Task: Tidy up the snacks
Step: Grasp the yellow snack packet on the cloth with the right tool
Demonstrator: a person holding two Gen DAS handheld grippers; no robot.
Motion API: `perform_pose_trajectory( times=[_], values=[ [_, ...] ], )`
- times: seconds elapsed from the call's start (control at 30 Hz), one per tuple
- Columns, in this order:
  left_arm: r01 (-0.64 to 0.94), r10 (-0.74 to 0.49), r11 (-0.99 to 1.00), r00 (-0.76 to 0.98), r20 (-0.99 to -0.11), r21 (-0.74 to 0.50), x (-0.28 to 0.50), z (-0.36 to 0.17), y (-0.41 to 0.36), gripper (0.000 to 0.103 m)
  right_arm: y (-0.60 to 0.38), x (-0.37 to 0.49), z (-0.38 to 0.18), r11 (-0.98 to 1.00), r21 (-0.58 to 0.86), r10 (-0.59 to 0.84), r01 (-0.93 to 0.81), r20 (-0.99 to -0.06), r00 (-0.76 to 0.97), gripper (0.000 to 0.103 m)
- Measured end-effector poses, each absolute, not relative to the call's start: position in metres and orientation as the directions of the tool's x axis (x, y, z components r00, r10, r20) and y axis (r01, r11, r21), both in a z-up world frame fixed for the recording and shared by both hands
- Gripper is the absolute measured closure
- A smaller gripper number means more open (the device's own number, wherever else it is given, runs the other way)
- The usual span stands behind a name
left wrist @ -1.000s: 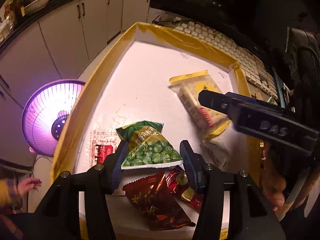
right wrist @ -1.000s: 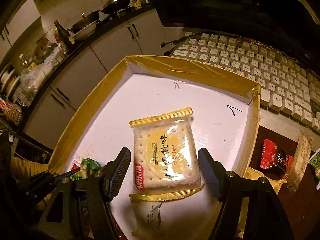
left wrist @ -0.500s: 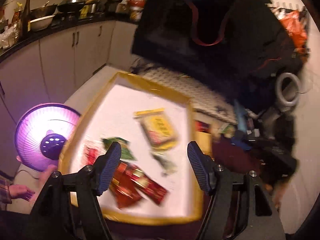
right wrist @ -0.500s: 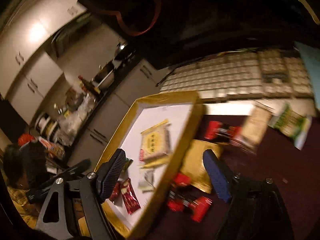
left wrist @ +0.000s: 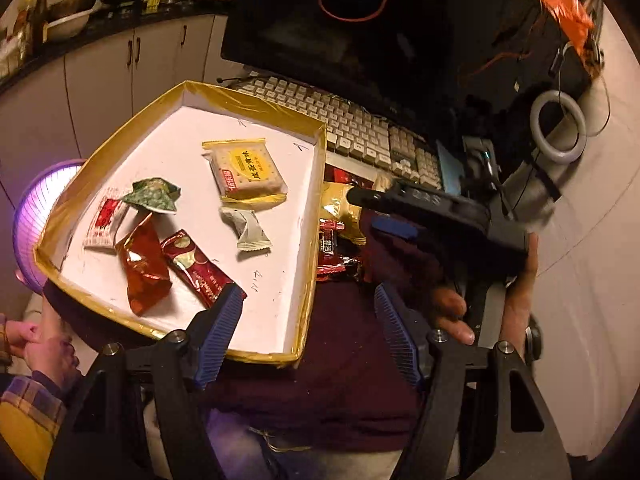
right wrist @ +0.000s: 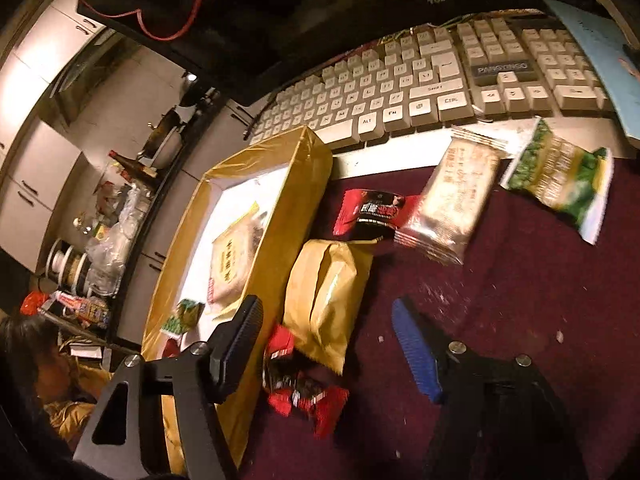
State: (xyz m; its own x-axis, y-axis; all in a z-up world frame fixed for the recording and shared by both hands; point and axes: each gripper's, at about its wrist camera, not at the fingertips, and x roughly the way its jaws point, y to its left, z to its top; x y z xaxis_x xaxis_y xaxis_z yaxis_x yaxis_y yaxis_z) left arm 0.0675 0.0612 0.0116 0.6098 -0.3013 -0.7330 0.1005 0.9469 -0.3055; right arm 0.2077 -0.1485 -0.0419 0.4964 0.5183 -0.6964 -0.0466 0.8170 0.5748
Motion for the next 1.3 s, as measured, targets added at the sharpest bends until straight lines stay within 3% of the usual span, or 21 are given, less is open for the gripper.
perform_pose_trajectory(
  times=[0.13,0.33,0.37,0.4,0.47,0.7,0.93,1.17,1.27,1.3],
  values=[
    [0.121,-0.292,0.953,0.6,-0.745,-0.276,0.068,0.005,0.053,0.035,-0.143,0.219,-0.05,0.828,0.561,0.494,-0.007,-0.723,0.482,0.044],
    [0.13,-0.284,0.957,0.586,-0.759,-0.258,0.067,0.001,0.047,0.035,-0.126,0.227,-0.052,0.832,0.555,0.483,0.005,-0.728,0.486,0.043],
    [0.133,-0.278,0.959,0.586,-0.761,-0.249,0.066,0.001,0.045,0.035,-0.12,0.228,-0.051,0.847,0.531,0.465,-0.006,-0.736,0.492,0.046],
    [0.133,-0.274,0.961,0.587,-0.762,-0.243,0.065,0.002,0.044,0.035,-0.114,0.227,-0.05,0.871,0.49,0.433,-0.016,-0.752,0.497,0.057],
    [0.134,-0.269,0.962,0.589,-0.762,-0.236,0.064,0.003,0.043,0.035,-0.109,0.222,-0.049,0.894,0.446,0.397,-0.028,-0.763,0.511,0.06],
    [0.16,-0.268,0.963,0.573,-0.774,-0.215,0.068,0.0,0.027,0.035,-0.133,0.193,-0.038,0.858,0.51,0.445,-0.06,-0.68,0.583,0.085],
    [0.219,-0.304,0.951,0.524,-0.795,-0.219,0.081,-0.004,-0.002,0.035,-0.18,0.154,-0.024,0.811,0.583,0.468,-0.051,-0.595,0.653,0.085],
    [0.259,-0.289,0.949,0.494,-0.82,-0.179,0.109,-0.012,-0.034,0.035,-0.228,0.109,-0.03,0.802,0.595,0.363,0.052,-0.555,0.748,0.085],
    [0.305,-0.25,0.946,0.482,-0.84,-0.106,0.121,-0.021,-0.051,0.038,-0.232,0.102,-0.035,0.799,0.599,0.351,0.058,-0.542,0.764,0.085],
    [0.314,-0.231,0.946,0.476,-0.849,-0.082,0.123,-0.024,-0.054,0.043,-0.232,0.101,-0.036,0.812,0.58,0.327,0.067,-0.547,0.771,0.085]
  ],
)
